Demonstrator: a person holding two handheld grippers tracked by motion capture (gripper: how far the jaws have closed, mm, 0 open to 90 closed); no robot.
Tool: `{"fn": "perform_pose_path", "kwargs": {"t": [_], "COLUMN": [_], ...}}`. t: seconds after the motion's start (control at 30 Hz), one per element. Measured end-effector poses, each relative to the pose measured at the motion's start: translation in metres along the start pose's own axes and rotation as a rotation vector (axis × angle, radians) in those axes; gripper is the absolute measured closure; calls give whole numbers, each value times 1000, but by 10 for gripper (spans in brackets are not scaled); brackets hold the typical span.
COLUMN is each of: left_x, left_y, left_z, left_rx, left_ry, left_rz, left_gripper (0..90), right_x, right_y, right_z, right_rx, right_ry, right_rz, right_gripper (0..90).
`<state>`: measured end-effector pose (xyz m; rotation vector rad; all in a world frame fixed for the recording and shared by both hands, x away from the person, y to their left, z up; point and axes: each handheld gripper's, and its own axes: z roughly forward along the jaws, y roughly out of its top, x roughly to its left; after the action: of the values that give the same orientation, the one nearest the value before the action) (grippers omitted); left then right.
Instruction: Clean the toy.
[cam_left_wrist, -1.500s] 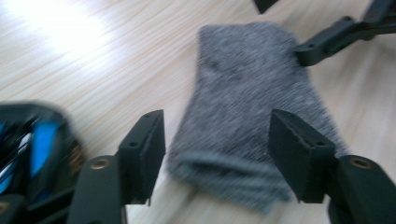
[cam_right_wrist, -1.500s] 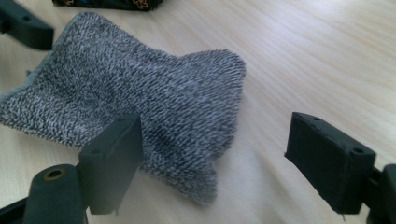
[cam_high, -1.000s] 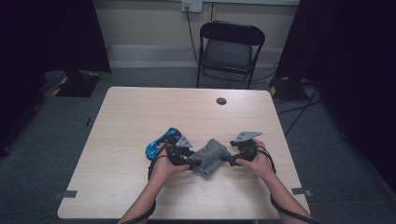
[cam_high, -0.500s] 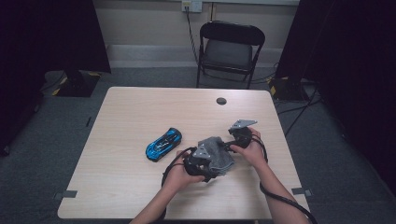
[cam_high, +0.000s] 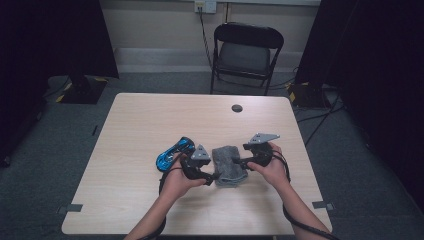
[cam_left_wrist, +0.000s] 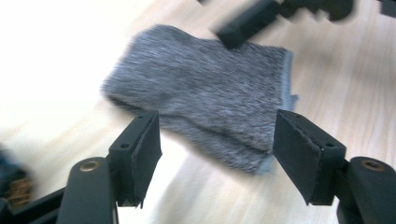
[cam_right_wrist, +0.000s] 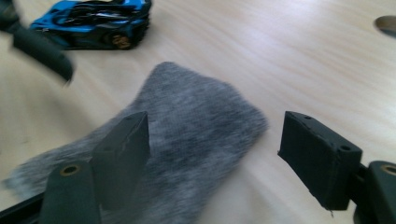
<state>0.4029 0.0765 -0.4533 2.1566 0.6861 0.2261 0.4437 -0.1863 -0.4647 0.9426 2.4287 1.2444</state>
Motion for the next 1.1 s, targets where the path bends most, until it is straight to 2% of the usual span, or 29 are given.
{"fn": "perform_pose_path", "kwargs": {"t": [0.03,0.07,0.1,0.13,0.17,0.2,0.23,0.27,0.3,0.33,0.4,0.43,0.47,0.5,0.57,0.6,0.73,0.8,0.97,1.03,1.1], "left_x": [7,7,11,20,20,30,36,36,47,52,57,67,67,76,80,90,102,109,117,118,119], "left_y": [2,2,2,1,1,-1,-2,-2,-5,-6,-8,-12,-12,-15,-18,-23,-29,-32,-31,-30,-31], "left_z": [-6,-6,-9,-14,-14,-18,-21,-21,-25,-27,-28,-32,-32,-35,-36,-36,-31,-22,-9,-4,0], "left_rx": [-1,-1,-7,-1,-1,-3,-1,-1,-12,-10,-7,1,1,3,10,23,30,29,46,33,47], "left_ry": [22,22,30,57,57,82,101,101,133,148,159,184,184,206,213,227,224,210,187,172,171], "left_rz": [0,0,-4,-8,-8,-28,-26,-26,-36,-48,-60,-69,-69,-66,-67,-87,-114,-125,-114,-107,-97], "left_gripper": [321,315,308,305,293,284,281,269,253,242,220,214,210,208,202,201,189,188,171,165,170], "right_x": [8,8,15,19,22,25,27,27,31,33,33,35,35,37,37,36,36,39,40,39,39], "right_y": [-2,-2,-4,-5,-7,-8,-9,-9,-11,-13,-15,-19,-19,-23,-24,-26,-29,-29,-29,-29,-29], "right_z": [-1,-1,1,2,3,5,6,6,10,12,15,19,19,22,23,24,26,26,27,27,27], "right_rx": [0,0,3,5,3,8,8,8,18,23,24,32,32,36,34,30,32,40,50,50,50], "right_ry": [15,15,26,27,34,33,32,32,28,26,26,22,22,13,11,8,-2,-18,-24,-22,-21], "right_rz": [2,2,6,10,9,11,14,14,17,18,21,27,27,25,24,29,17,6,-1,2,3], "right_gripper": [246,246,245,244,243,243,240,240,234,233,232,233,233,232,233,238,242,244,245,245,245]}}
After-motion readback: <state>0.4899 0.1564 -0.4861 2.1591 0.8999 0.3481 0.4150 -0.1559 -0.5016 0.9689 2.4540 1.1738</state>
